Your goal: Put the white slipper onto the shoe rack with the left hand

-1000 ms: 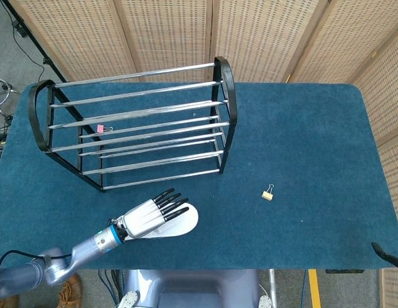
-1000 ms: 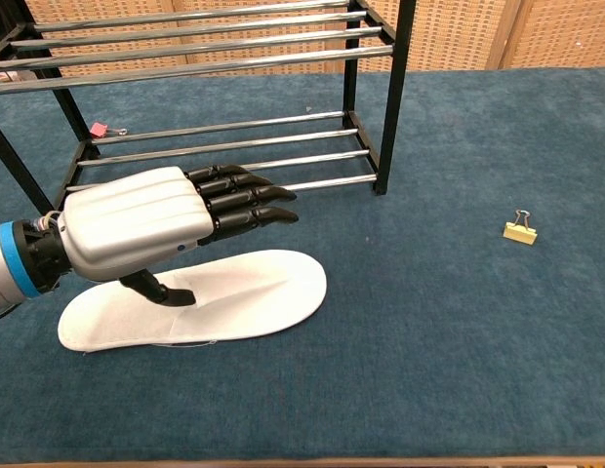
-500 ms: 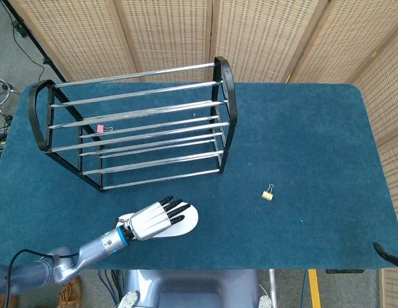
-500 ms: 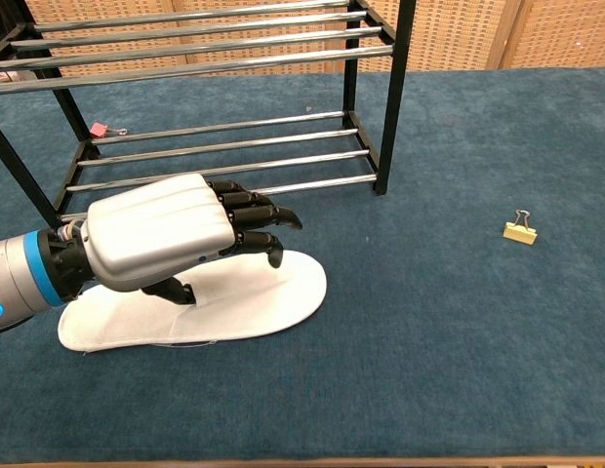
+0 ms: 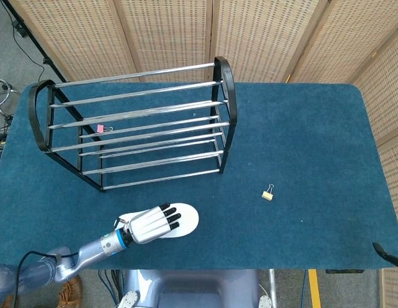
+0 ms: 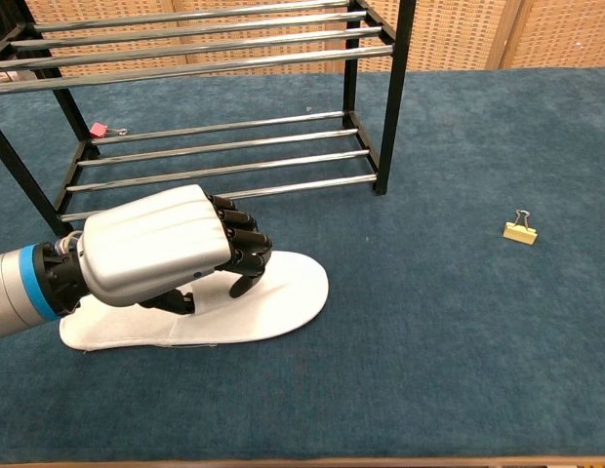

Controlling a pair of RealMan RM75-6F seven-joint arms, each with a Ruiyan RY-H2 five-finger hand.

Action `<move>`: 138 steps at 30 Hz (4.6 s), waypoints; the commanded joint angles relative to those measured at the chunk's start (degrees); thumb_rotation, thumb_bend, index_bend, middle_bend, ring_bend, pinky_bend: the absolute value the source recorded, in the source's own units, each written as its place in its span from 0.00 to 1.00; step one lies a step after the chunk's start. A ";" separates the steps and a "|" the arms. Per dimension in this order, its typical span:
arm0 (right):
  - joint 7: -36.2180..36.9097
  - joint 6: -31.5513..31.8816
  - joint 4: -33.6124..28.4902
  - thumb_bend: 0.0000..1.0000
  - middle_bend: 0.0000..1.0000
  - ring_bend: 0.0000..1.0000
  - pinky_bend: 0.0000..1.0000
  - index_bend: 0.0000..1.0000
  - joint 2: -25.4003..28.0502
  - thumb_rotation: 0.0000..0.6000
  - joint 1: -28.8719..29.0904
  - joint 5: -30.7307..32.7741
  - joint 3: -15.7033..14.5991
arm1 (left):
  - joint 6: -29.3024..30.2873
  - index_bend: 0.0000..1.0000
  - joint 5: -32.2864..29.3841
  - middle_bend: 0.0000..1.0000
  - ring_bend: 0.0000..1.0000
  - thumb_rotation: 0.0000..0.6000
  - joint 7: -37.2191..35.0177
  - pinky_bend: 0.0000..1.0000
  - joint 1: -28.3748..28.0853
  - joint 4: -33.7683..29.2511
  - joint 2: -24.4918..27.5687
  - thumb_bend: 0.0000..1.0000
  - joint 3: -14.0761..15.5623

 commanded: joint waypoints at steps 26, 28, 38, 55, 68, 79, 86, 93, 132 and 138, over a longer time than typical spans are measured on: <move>0.06 -0.36 -0.07 0.00 0.00 0.00 0.00 0.00 0.05 1.00 0.11 0.18 -0.14 | -2.80 0.83 -9.58 0.61 0.52 1.00 10.47 0.58 -0.77 -13.04 7.10 0.49 -6.97; 0.06 -0.38 -0.07 0.00 0.00 0.00 0.00 0.00 0.06 1.00 0.12 0.18 -0.14 | -3.49 0.83 -10.10 0.61 0.52 1.00 11.32 0.58 -0.89 -13.49 7.57 0.49 -7.23; -0.10 -0.49 -0.09 0.00 0.00 0.00 0.00 0.00 0.02 1.00 0.17 0.24 -0.19 | -6.67 0.83 -13.02 0.61 0.51 1.00 12.78 0.58 -1.27 -12.76 8.01 0.48 -8.02; 2.05 -0.87 -0.21 0.00 0.00 0.00 0.00 0.00 0.79 1.00 0.04 0.30 -0.29 | -10.73 0.83 -20.42 0.61 0.50 1.00 11.46 0.58 -1.32 -8.49 5.85 0.47 -10.76; 2.00 -0.90 -0.23 0.00 0.00 0.00 0.00 0.00 0.82 1.00 0.06 0.18 -0.39 | -13.43 0.83 -25.48 0.61 0.50 1.00 12.80 0.58 -1.00 -7.98 6.22 0.47 -12.51; 1.32 -1.40 -0.17 0.00 0.00 0.00 0.00 0.00 0.54 1.00 0.34 0.60 -0.40 | -15.22 0.83 -29.62 0.61 0.50 1.00 10.58 0.58 -1.40 -6.59 6.43 0.46 -14.62; 0.83 -1.90 -0.13 0.00 0.00 0.00 0.00 0.00 0.31 1.00 0.62 0.89 -0.41 | -16.16 0.82 -31.06 0.61 0.50 1.00 9.66 0.58 -1.82 -5.75 5.88 0.45 -15.14; 0.37 -2.45 -0.02 0.00 0.00 0.00 0.00 0.00 0.08 1.00 0.88 1.36 -0.45 | -17.15 0.82 -32.88 0.61 0.50 1.00 9.41 0.58 -2.59 -3.09 3.07 0.45 -15.96; 1.15 -4.77 1.01 0.00 0.00 0.00 0.00 0.00 0.05 1.00 1.90 4.31 0.04 | -23.76 0.82 -41.74 0.61 0.51 1.00 5.19 0.58 -9.28 14.05 -4.98 0.44 -22.42; 1.21 -4.81 1.02 0.00 0.00 0.00 0.00 0.00 0.08 1.00 1.94 4.56 0.09 | -24.39 0.82 -42.37 0.61 0.51 1.00 4.67 0.58 -9.74 16.08 -5.44 0.44 -22.61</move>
